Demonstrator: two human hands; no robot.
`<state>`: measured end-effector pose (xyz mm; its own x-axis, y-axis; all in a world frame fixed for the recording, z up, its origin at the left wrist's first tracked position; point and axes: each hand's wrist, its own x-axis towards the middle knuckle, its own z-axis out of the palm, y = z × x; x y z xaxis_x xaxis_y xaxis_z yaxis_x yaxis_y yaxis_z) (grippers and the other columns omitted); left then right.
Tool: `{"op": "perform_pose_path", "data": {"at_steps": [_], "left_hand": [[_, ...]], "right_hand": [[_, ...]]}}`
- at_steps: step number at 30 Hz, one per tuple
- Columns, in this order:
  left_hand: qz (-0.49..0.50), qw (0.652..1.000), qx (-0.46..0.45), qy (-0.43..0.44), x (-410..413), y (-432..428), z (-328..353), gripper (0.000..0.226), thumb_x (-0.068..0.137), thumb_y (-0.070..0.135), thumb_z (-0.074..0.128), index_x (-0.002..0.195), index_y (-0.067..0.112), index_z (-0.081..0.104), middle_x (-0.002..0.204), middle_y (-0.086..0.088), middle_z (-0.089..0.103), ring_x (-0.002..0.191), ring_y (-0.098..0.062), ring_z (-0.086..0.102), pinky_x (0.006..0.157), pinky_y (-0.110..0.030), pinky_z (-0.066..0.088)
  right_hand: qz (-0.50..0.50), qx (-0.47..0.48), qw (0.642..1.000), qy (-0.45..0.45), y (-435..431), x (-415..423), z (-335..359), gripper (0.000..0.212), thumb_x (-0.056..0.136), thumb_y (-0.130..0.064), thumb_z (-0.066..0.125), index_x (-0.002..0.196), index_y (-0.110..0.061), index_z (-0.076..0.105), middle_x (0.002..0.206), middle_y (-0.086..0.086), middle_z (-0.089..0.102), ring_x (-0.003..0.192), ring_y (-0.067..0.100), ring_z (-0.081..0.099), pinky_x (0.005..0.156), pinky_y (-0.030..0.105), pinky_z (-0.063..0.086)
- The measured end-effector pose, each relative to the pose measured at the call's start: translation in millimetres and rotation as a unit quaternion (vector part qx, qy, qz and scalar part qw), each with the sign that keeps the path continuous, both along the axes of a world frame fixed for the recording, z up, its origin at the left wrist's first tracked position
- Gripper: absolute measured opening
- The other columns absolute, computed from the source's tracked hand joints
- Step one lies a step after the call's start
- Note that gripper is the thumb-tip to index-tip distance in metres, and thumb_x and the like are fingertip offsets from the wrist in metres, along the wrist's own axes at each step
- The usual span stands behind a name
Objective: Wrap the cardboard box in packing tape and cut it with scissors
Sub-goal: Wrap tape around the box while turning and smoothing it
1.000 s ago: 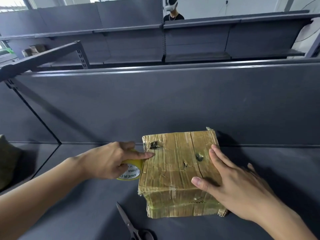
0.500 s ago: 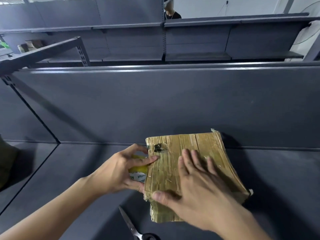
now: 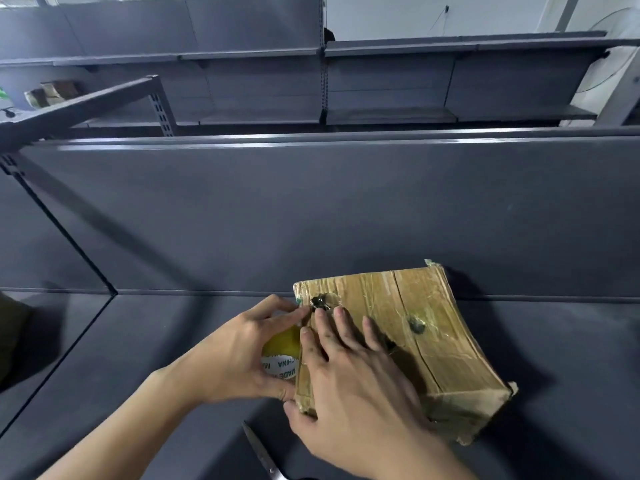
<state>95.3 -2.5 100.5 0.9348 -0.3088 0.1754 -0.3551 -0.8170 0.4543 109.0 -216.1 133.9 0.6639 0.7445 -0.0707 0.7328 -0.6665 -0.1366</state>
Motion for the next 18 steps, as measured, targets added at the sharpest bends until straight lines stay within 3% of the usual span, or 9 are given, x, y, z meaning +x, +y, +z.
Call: {"op": "perform_pose_path", "data": {"at_steps": [2,4,6,8,10,12,15,17,18], "left_hand": [[-0.018,0.996,0.003,0.089,4,7,19,0.084,0.07,0.061,0.078,0.146,0.049,0.045,0.134,0.028,0.036,0.134,0.004,0.04,0.11,-0.015,0.035],[-0.023,0.989,-0.013,0.148,18,11,39,0.068,0.071,0.06,0.071,0.134,0.066,0.045,0.129,0.03,0.039,0.132,0.003,0.037,0.11,-0.013,0.031],[0.03,0.993,-0.046,0.105,44,8,45,0.058,0.077,0.064,0.064,0.133,0.054,0.056,0.128,0.02,0.05,0.127,-0.001,0.046,0.111,-0.023,0.037],[0.078,0.993,-0.067,0.057,72,0,41,0.065,0.081,0.066,0.064,0.136,0.031,0.063,0.129,0.008,0.059,0.123,-0.007,0.055,0.111,-0.031,0.043],[0.084,0.976,-0.151,0.13,92,-13,34,0.057,0.088,0.05,0.075,0.135,0.019,0.064,0.129,0.004,0.066,0.122,-0.011,0.063,0.105,-0.028,0.05],[0.068,0.946,-0.23,0.22,102,-22,26,0.042,0.092,0.029,0.075,0.13,0.014,0.067,0.123,0.001,0.073,0.117,-0.014,0.068,0.093,-0.02,0.054],[0.037,0.912,-0.306,0.27,101,-26,13,0.016,0.099,0.02,0.065,0.094,0.019,0.08,0.09,0.006,0.076,0.082,-0.008,0.071,0.075,-0.017,0.051],[0.032,0.908,-0.32,0.267,96,-27,10,0.03,0.101,0.023,0.063,0.074,0.02,0.076,0.074,0.009,0.067,0.068,-0.006,0.061,0.072,-0.022,0.045],[0.036,0.911,-0.321,0.257,94,-26,8,0.03,0.101,0.027,0.063,0.074,0.02,0.075,0.073,0.008,0.065,0.069,-0.007,0.058,0.074,-0.026,0.043]], "right_hand": [[-0.006,-0.003,1.0,-0.018,1,0,-2,0.094,0.093,-0.062,0.044,0.161,-0.01,0.005,0.168,0.016,-0.009,0.156,0.034,-0.01,0.123,0.058,-0.006],[-0.01,0.013,0.999,-0.049,2,-1,-7,0.096,0.087,-0.069,0.048,0.158,-0.009,0.025,0.167,0.019,0.013,0.156,0.036,0.01,0.124,0.059,0.003],[-0.007,0.092,0.991,-0.096,-1,-6,-13,0.091,0.077,-0.075,0.055,0.138,-0.008,0.059,0.15,0.016,0.052,0.143,0.033,0.044,0.122,0.059,0.016],[-0.013,0.292,0.938,-0.186,-14,-15,-27,0.076,0.075,-0.071,0.066,0.119,-0.01,0.074,0.135,0.008,0.067,0.13,0.029,0.059,0.117,0.065,0.025],[-0.076,0.464,0.841,-0.267,-29,-35,-37,0.071,0.075,-0.067,0.069,0.122,-0.013,0.068,0.14,0.01,0.062,0.13,0.031,0.056,0.114,0.067,0.03],[-0.214,0.541,0.776,-0.243,-42,-51,-50,0.084,0.077,-0.069,0.067,0.131,-0.006,0.055,0.143,0.021,0.05,0.129,0.043,0.051,0.115,0.058,0.035],[-0.372,0.566,0.735,-0.028,-62,-51,-81,0.108,0.069,-0.087,0.058,0.138,-0.004,0.056,0.154,0.033,0.034,0.147,0.044,0.028,0.123,0.044,0.025],[-0.409,0.586,0.688,0.129,-59,-46,-87,0.108,0.051,-0.101,0.049,0.139,-0.039,0.058,0.169,0.013,0.002,0.155,0.02,-0.007,0.126,0.031,0.004],[-0.419,0.575,0.69,0.134,-55,-48,-89,0.121,0.047,-0.102,0.049,0.151,-0.04,0.04,0.169,-0.006,-0.012,0.153,0.009,-0.013,0.124,0.026,0.002]]}}
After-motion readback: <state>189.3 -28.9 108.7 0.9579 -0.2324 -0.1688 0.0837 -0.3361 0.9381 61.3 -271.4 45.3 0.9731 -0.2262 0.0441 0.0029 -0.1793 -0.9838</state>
